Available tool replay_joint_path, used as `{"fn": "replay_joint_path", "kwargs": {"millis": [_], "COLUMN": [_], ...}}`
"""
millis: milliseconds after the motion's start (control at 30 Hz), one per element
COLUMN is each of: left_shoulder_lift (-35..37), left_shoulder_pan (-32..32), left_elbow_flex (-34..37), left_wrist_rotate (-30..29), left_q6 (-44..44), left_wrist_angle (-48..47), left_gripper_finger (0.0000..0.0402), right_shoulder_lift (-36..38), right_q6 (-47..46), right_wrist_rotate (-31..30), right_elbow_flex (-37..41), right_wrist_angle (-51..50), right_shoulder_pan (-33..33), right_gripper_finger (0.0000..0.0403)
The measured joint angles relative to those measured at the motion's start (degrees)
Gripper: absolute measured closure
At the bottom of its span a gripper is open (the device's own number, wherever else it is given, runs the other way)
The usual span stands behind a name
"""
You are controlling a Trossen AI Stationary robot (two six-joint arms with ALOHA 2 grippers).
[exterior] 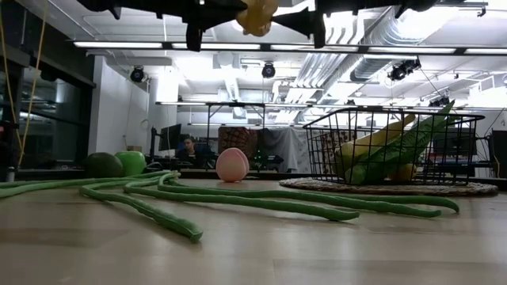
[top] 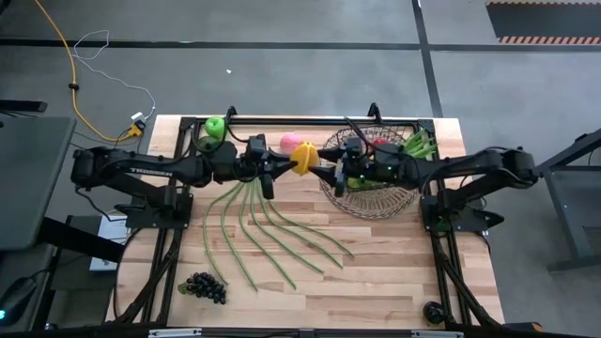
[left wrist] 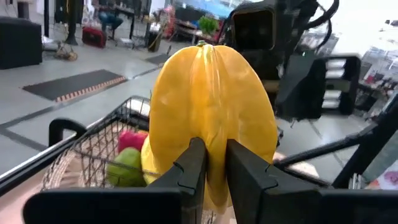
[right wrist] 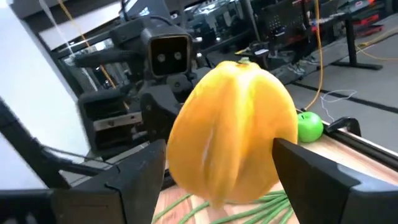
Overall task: Build produce basket
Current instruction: Put the yellow starfruit into the wire basket
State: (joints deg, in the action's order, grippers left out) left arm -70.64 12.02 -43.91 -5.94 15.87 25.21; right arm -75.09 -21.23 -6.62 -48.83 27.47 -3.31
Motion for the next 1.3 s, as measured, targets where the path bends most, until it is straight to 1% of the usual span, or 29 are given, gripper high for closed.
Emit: {"fn": "replay_joint_path", "kwargs": {"millis": [133, 333, 467, 567, 667, 933, 1067, 1133, 1300], "left_shoulder_lift": [-1.0, -1.3, -1.3, -0.9, -0.6, 0.7, 0.8, 0.8, 0.8], "left_shoulder_pan": [-0.6, -0.9, -0.9, -0.9, -0.9, -0.9, -0.9, -0.9, -0.8], "left_elbow_flex": [0.0, 0.0, 0.0, -0.1, -0.1, -0.3, -0.3, -0.3, -0.3], "left_wrist_rotate": [-1.2, -2.6, -2.7, -2.7, -2.6, -1.9, -1.4, -1.6, -2.0], "left_q6": [0.0, 0.0, 0.0, 0.0, -0.3, -1.4, -1.5, -1.5, -1.4], "left_wrist_angle": [0.9, 2.1, 2.2, 2.0, 2.1, 2.5, 2.0, 2.0, 1.6], "left_gripper_finger": [0.0358, 0.0358, 0.0358, 0.0358, 0.0358, 0.0357, 0.0347, 0.0337, 0.0292], "right_shoulder_lift": [-1.0, -0.7, -0.7, -0.6, -0.6, -0.7, -0.7, -0.7, -0.5], "right_q6": [-0.9, -0.9, -0.9, -0.9, -1.0, -1.3, -1.3, -1.0, -0.8], "right_wrist_rotate": [-0.8, -0.6, -0.2, 0.0, 0.3, 0.2, 0.0, 0.0, 0.0], "right_elbow_flex": [-1.3, -1.8, -1.8, -1.8, -1.8, -1.8, -1.8, -1.8, -1.8], "right_wrist_angle": [-0.3, -0.3, -0.3, -0.4, -0.3, -1.2, -1.5, -1.5, -1.8], "right_shoulder_pan": [-0.1, -0.1, 0.0, 0.0, 0.0, 0.0, -0.1, 0.0, -0.1], "right_gripper_finger": [0.0119, 0.0119, 0.0135, 0.0161, 0.0198, 0.0326, 0.0385, 0.0392, 0.0378]}}
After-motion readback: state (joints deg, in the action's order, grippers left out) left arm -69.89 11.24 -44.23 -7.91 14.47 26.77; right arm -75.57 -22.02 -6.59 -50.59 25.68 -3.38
